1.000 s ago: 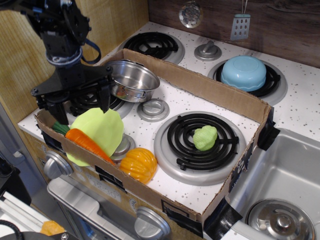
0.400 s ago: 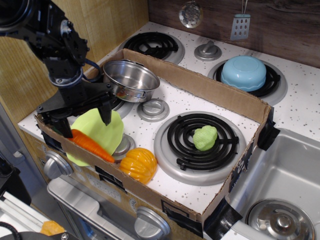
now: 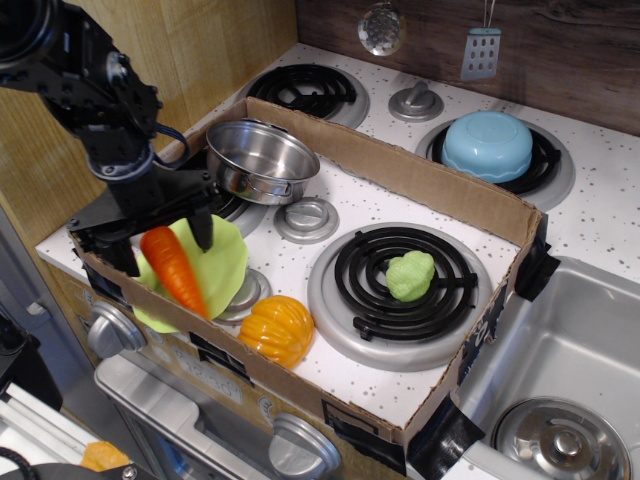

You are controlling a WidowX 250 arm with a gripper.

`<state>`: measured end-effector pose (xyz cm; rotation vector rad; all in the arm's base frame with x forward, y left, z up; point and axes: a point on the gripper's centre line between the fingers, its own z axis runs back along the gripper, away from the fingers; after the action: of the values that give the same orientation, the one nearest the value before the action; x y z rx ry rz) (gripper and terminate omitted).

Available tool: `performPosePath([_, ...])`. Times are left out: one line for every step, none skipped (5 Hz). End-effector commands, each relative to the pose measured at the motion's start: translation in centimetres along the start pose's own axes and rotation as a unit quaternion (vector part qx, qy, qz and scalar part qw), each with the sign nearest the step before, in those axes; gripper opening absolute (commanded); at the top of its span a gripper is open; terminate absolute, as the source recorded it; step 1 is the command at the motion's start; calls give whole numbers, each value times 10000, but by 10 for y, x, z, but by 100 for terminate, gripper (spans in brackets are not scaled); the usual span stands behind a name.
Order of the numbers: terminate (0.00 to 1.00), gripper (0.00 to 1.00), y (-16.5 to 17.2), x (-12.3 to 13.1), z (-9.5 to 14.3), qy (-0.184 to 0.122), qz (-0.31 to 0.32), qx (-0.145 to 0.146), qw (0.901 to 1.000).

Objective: Take carrot off plate

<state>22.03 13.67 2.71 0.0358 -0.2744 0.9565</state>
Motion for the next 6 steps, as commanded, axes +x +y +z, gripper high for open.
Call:
performPosePath([0,100,9,2,8,-104,41,-24,9999])
performPosePath([0,0,8,-2,1,-76,116,-264,9996])
performPosePath([0,0,7,-5,-3,-80,237,-494,9985])
performPosePath([0,0,4,-8,-8,-112,345,-674,9971])
performPosePath([0,0,-1,-11,-14,-112,349,-811,9960])
performPosePath([0,0,-13,2,5,-94,176,-708,9973])
